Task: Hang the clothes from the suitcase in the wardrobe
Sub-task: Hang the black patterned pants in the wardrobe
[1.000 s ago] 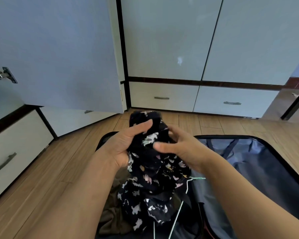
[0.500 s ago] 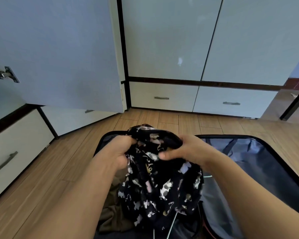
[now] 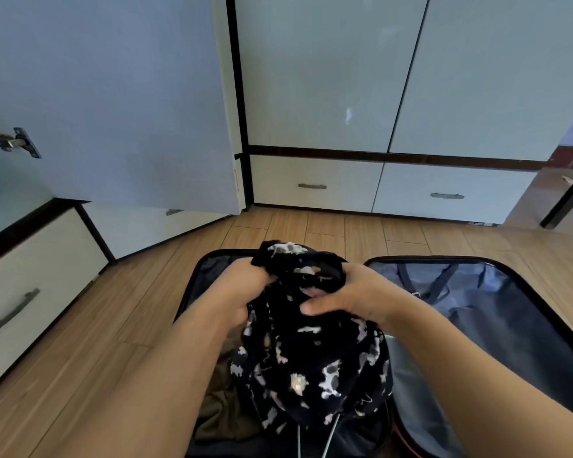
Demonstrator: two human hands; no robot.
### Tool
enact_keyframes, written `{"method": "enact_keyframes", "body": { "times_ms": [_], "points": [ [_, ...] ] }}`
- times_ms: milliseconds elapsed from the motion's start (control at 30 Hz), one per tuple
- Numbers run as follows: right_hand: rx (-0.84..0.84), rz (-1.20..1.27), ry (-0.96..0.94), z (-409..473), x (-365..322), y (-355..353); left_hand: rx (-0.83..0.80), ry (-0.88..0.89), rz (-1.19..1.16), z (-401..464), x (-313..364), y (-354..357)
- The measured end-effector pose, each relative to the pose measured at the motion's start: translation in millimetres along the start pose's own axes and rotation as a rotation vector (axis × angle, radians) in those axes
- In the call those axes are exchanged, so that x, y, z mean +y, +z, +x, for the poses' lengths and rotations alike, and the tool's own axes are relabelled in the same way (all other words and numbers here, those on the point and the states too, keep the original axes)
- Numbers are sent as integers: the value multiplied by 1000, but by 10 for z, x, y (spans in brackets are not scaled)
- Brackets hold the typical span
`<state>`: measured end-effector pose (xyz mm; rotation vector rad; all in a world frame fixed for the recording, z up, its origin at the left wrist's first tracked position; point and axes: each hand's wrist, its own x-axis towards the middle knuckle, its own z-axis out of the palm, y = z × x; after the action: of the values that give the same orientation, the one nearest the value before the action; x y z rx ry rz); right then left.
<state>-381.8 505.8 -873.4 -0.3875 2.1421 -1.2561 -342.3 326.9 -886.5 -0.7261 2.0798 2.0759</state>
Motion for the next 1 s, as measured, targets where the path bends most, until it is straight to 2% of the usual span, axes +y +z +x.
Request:
{"method": "enact_keyframes", "body": {
  "times_ms": [33, 100, 133, 167, 200, 233, 300, 333, 367, 400, 467, 533, 600, 633, 667, 700, 767, 833, 900, 933, 1000],
  "points": [
    [107, -228, -1, 43, 35, 25, -70, -42, -125, -41, 27, 20],
    [370, -570, -7, 116, 73, 31, -189, -109, -228, -123, 84, 66],
    [467, -643, -9, 153, 89, 11, -264, -134, -238, -147, 116, 76],
    [524, -599, 6, 177, 99, -19, -323, -134, -185, -159, 123, 67],
    [540, -432, 51, 209, 116, -76, -348, -118, -60, -139, 101, 62],
    [500, -178, 102, 225, 98, -117, -314, -63, 170, -100, 63, 71],
    [306, 359, 200, 147, 13, -101, -54, 82, 729, -17, -22, 101],
    [182, 552, 229, 85, -27, -75, 100, 129, 900, 36, -87, 112],
    [77, 659, 251, 30, -57, -58, 187, 139, 907, 71, -137, 117],
    [-13, 693, 258, -5, -77, -63, 194, 109, 788, 99, -163, 95],
    [-79, 574, 222, -50, -107, -73, 97, -20, 256, 130, -142, 31],
    [75, 24, 127, 7, -36, -64, -72, -135, -167, 53, -69, 7],
    [334, -560, 47, 97, 56, -34, -190, -208, -288, -20, -11, 24],
    [444, -665, 1, 137, 101, -8, -258, -232, -306, -73, 26, 42],
    [496, -652, -18, 175, 153, -6, -334, -239, -318, -111, 65, 46],
    [483, -511, -5, 194, 175, -31, -404, -222, -322, -126, 93, 46],
    [314, 79, 50, 170, 124, -67, -480, -119, -153, -98, 121, 28],
    [134, 579, 159, 121, 87, -65, -334, 65, 347, -15, 78, 42],
    [37, 758, 260, 86, 71, -52, -48, 192, 762, 86, -1, 67],
    [-15, 774, 269, 57, 58, -60, 53, 214, 829, 105, -31, 85],
    [-89, 728, 223, 10, 11, -78, 122, 178, 777, 125, -84, 65]
  ]
}}
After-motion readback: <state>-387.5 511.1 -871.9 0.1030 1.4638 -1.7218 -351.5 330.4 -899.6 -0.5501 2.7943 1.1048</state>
